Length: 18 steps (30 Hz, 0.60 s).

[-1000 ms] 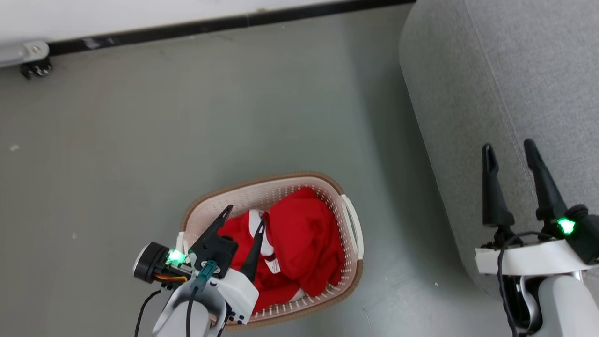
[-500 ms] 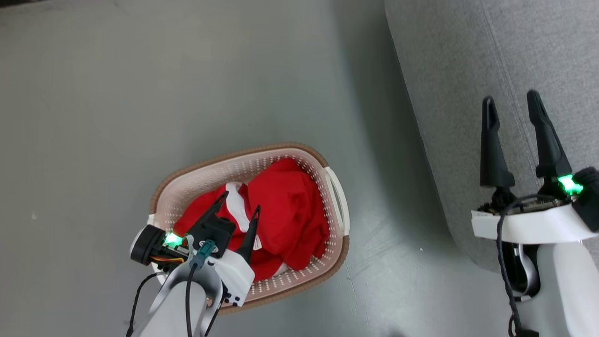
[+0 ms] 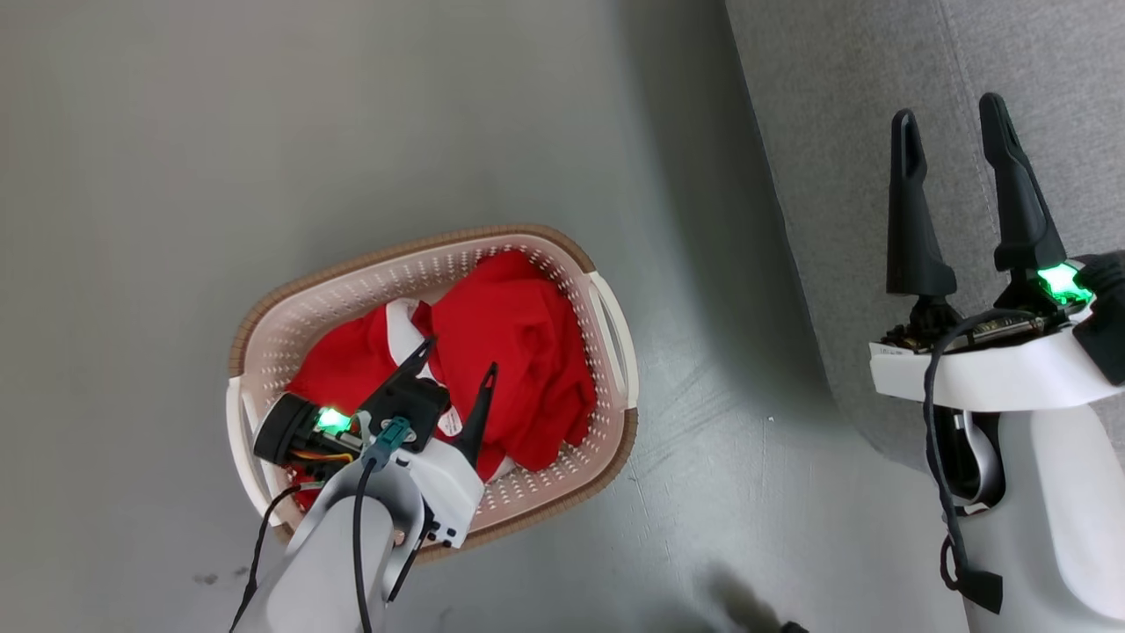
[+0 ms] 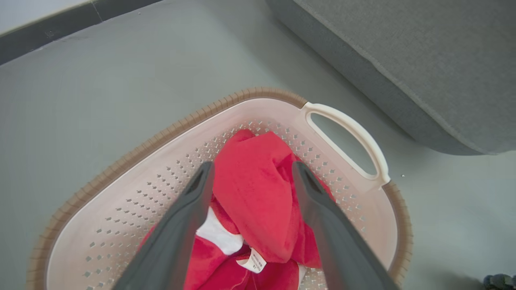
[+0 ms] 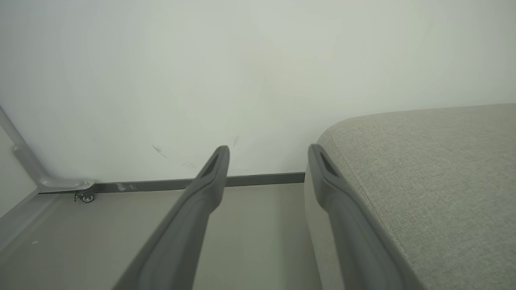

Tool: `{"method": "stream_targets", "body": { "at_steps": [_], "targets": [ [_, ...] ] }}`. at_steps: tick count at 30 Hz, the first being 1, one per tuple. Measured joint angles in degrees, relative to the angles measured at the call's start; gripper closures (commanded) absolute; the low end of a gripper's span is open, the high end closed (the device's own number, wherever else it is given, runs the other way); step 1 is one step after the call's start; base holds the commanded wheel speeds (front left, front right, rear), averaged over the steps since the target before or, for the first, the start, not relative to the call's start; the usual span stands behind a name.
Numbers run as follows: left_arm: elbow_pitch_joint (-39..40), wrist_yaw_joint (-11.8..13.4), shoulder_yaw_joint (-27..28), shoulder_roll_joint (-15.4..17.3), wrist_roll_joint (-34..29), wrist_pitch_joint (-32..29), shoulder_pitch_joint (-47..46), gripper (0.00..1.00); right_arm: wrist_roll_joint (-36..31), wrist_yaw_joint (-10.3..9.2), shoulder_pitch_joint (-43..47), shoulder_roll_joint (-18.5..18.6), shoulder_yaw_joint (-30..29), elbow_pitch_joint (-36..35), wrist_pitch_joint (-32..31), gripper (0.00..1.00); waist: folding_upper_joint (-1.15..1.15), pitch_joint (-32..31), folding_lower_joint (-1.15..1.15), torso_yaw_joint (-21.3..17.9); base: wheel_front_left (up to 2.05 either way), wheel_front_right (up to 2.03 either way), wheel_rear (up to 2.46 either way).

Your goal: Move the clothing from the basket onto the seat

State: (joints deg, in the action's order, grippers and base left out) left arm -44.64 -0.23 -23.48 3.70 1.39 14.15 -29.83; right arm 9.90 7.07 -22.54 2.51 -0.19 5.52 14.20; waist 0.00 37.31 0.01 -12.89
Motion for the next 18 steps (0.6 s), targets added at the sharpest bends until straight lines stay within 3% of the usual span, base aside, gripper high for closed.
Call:
{"method": "stream_targets", "body": {
  "at_steps": [18],
  "targets": [
    [-6.2,-1.6,-1.0,-0.4,0.0,-0.8,-5.2,0.00,1.8,0.00,-4.1,0.0,0.1,0.3,0.0,0.00,0.00,6.8,0.00,-2.9,0.00,0.00,0.00]
  ]
}}
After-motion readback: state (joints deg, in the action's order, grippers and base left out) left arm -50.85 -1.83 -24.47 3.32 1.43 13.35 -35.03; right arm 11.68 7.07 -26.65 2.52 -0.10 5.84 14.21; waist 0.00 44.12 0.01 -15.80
